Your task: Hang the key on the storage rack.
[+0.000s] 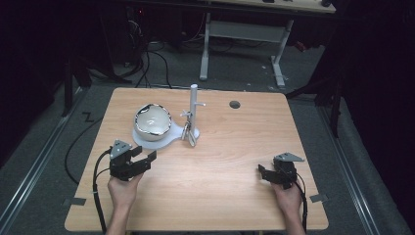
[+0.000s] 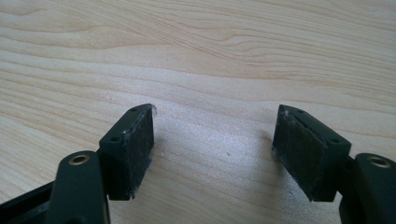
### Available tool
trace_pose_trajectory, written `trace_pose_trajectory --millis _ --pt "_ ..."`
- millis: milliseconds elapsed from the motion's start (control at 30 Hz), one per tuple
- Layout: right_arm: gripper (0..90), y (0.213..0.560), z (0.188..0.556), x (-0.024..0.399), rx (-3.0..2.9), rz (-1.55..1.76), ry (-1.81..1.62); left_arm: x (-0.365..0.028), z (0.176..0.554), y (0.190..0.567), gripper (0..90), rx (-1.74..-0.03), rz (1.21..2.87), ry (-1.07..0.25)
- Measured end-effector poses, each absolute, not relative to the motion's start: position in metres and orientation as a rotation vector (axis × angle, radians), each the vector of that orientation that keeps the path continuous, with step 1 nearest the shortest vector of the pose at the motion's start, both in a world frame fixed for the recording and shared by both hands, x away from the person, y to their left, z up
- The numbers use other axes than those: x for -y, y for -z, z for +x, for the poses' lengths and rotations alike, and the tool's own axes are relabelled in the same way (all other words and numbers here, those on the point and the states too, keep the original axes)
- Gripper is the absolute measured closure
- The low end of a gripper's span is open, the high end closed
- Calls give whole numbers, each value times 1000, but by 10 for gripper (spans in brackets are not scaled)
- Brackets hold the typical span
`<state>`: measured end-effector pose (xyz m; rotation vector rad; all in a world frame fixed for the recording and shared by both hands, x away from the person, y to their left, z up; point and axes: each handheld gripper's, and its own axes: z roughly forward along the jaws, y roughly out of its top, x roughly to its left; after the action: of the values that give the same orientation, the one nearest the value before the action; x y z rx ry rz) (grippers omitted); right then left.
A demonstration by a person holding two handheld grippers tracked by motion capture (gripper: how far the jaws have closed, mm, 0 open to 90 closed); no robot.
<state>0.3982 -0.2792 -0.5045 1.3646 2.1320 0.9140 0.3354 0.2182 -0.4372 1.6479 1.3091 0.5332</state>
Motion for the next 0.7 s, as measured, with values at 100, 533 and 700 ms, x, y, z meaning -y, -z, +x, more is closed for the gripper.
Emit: trace_pose_trajectory --millis 100,533,700 --pt "292 504 398 279 -2132 1365 -914 -220 333 441 384 -1323 1661 -533" --pt "293 504 398 279 -2131 1366 -914 -230 322 458 384 -1394 1639 -538" --pt "293 504 398 279 -2130 1367 -914 -233 319 464 384 -1413 1636 -533"
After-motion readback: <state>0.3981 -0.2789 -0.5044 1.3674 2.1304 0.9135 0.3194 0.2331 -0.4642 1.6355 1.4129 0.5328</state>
